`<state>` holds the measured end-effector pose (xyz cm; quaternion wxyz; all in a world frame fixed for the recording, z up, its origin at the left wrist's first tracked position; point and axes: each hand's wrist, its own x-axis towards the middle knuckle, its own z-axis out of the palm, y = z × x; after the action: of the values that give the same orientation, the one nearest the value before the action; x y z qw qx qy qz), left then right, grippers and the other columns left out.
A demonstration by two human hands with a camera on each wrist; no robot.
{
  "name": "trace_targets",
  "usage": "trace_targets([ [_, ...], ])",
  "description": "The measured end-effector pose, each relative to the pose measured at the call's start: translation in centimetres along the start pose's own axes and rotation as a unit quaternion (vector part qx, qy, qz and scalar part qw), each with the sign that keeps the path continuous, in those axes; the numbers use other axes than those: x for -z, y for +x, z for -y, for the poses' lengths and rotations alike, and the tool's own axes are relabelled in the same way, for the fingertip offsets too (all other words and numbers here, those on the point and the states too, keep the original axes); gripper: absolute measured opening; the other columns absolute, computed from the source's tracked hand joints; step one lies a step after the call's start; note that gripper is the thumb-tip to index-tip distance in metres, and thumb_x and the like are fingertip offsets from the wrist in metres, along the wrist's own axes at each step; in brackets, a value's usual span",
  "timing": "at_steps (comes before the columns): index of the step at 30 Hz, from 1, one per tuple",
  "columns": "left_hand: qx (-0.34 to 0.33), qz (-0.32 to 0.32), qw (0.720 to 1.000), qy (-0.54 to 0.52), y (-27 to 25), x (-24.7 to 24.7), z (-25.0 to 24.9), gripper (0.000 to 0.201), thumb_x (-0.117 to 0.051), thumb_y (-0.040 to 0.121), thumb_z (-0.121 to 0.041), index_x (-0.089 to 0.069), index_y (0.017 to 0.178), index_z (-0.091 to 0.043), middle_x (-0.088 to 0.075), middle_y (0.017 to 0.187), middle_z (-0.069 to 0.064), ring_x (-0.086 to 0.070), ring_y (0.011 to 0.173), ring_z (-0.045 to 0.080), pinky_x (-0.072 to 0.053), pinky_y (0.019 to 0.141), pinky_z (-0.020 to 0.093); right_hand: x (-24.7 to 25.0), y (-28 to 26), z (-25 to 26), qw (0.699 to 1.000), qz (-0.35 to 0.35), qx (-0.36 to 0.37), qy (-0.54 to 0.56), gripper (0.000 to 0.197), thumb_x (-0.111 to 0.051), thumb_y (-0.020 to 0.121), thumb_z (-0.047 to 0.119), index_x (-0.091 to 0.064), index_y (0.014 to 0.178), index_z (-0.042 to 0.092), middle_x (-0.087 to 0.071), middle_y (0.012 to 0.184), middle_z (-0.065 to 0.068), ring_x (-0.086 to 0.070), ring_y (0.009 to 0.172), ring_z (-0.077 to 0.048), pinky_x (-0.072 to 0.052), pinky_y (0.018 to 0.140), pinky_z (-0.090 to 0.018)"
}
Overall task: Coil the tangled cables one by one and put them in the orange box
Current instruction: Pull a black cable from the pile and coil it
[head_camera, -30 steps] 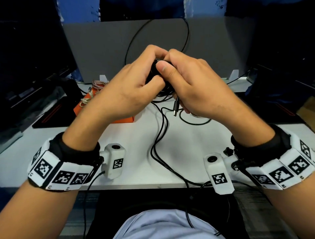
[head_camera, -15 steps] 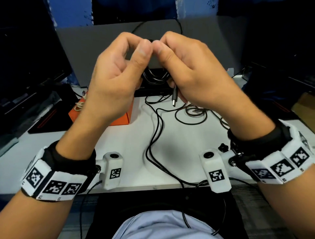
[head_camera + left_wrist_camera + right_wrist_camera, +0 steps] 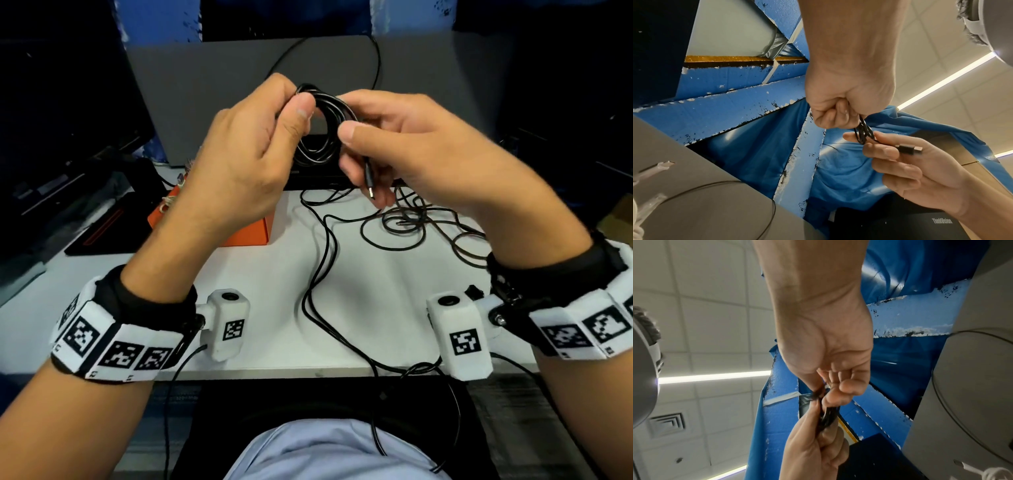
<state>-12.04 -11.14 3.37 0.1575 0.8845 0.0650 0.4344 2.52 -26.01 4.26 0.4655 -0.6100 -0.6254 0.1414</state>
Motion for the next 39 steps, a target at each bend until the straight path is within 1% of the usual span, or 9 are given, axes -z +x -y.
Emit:
trace_targets([
  [5, 0.011, 0.003, 0.999, -0.046, 0.0, 0.1, -0.3, 0.030, -0.039, 0.111, -0.031, -0.054, 0.092, -0.012, -0.054, 0.069, 0.009, -0.051, 0.061, 0.017, -0.040, 0.057, 0.028, 1.7, -0.1, -0.5, 0.997, -0.068, 0.015, -0.032, 0.014, -0.066, 0.100, 0.009, -0.075, 0.110, 0.012, -0.070, 0.076, -0.007, -0.065, 0.062, -0.023, -0.055, 0.060, -0.035],
  [11, 0.032, 0.031, 0.984, -0.173, -0.2, -0.4, -1.0, 0.033, -0.036, 0.112, -0.025, -0.054, 0.093, -0.006, -0.048, 0.082, 0.033, -0.043, 0.057, 0.028, -0.039, 0.050, 0.035, 1.0, 0.5, -1.5, 0.965, -0.187, 0.000, -0.183, 0.014, -0.077, 0.090, 0.041, -0.075, 0.079, 0.032, -0.071, 0.077, 0.009, -0.065, 0.069, -0.001, -0.053, 0.070, -0.022],
  [14, 0.041, 0.054, 0.968, -0.241, -0.3, -0.3, -1.4, 0.031, -0.033, 0.113, -0.023, -0.050, 0.087, -0.015, -0.037, 0.075, 0.033, -0.034, 0.050, 0.011, -0.029, 0.045, 0.020, 0.5, 0.7, -1.0, 0.977, -0.197, 0.012, -0.079, 0.013, -0.076, 0.094, 0.026, -0.075, 0.083, 0.018, -0.075, 0.071, -0.001, -0.074, 0.066, -0.015, -0.059, 0.064, -0.028],
  [18, 0.024, 0.054, 0.967, -0.250, -0.4, -0.2, -1.8, 0.030, -0.033, 0.113, -0.020, -0.048, 0.087, -0.016, -0.038, 0.071, 0.027, -0.034, 0.051, 0.011, -0.029, 0.046, 0.020, -0.6, 0.6, -0.2, 0.970, -0.205, 0.018, 0.132, 0.012, -0.069, 0.098, 0.013, -0.069, 0.087, 0.011, -0.074, 0.071, 0.001, -0.073, 0.066, -0.016, -0.060, 0.062, -0.027],
  [21, 0.001, 0.039, 0.976, -0.214, -0.4, 0.0, -1.7, 0.028, -0.035, 0.112, -0.022, -0.049, 0.092, -0.008, -0.047, 0.069, 0.010, -0.041, 0.053, 0.009, -0.033, 0.050, 0.020, -1.6, 0.7, 0.2, 0.943, -0.170, -0.020, 0.286, 0.016, -0.063, 0.102, 0.015, -0.067, 0.086, 0.013, -0.073, 0.079, -0.003, -0.070, 0.070, -0.016, -0.059, 0.062, -0.023],
  [26, -0.029, -0.004, 0.990, -0.138, -0.6, 0.4, -1.4, 0.027, -0.038, 0.111, -0.026, -0.053, 0.097, -0.008, -0.060, 0.083, 0.012, -0.056, 0.070, 0.022, -0.045, 0.059, 0.032, -2.9, 0.8, 0.8, 0.898, -0.098, -0.087, 0.419, 0.027, -0.049, 0.108, 0.034, -0.066, 0.099, 0.015, -0.075, 0.082, 0.001, -0.072, 0.076, -0.011, -0.058, 0.074, -0.025],
  [31, -0.042, -0.051, 0.996, -0.065, -0.6, 0.1, -1.7, 0.023, -0.043, 0.110, -0.025, -0.058, 0.098, -0.010, -0.064, 0.085, -0.016, -0.064, 0.078, 0.005, -0.048, 0.068, 0.021, -3.6, 0.6, 1.0, 0.924, -0.046, -0.090, 0.369, 0.053, -0.034, 0.103, 0.063, -0.062, 0.083, 0.023, -0.060, 0.084, 0.005, -0.055, 0.096, -0.020, -0.040, 0.091, -0.038],
  [36, -0.036, -0.069, 0.996, -0.031, -0.7, -0.5, -1.3, 0.030, -0.044, 0.110, -0.025, -0.058, 0.097, -0.001, -0.066, 0.080, -0.002, -0.061, 0.071, 0.015, -0.047, 0.062, 0.038, -3.2, 0.3, 0.6, 0.981, -0.036, -0.051, 0.183, 0.038, -0.059, 0.104, 0.030, -0.060, 0.122, -0.004, -0.068, 0.109, -0.007, -0.067, 0.103, -0.020, -0.050, 0.087, -0.032],
  [39, -0.031, -0.067, 0.997, -0.003, -0.5, -0.1, -1.1, 0.034, -0.043, 0.110, -0.030, -0.059, 0.100, -0.002, -0.067, 0.080, 0.006, -0.060, 0.069, 0.018, -0.045, 0.062, 0.040, -2.1, -0.1, 0.6, 0.990, 0.000, -0.037, 0.134, 0.028, -0.057, 0.106, 0.019, -0.057, 0.126, -0.001, -0.071, 0.098, -0.010, -0.073, 0.091, -0.025, -0.054, 0.083, -0.039],
])
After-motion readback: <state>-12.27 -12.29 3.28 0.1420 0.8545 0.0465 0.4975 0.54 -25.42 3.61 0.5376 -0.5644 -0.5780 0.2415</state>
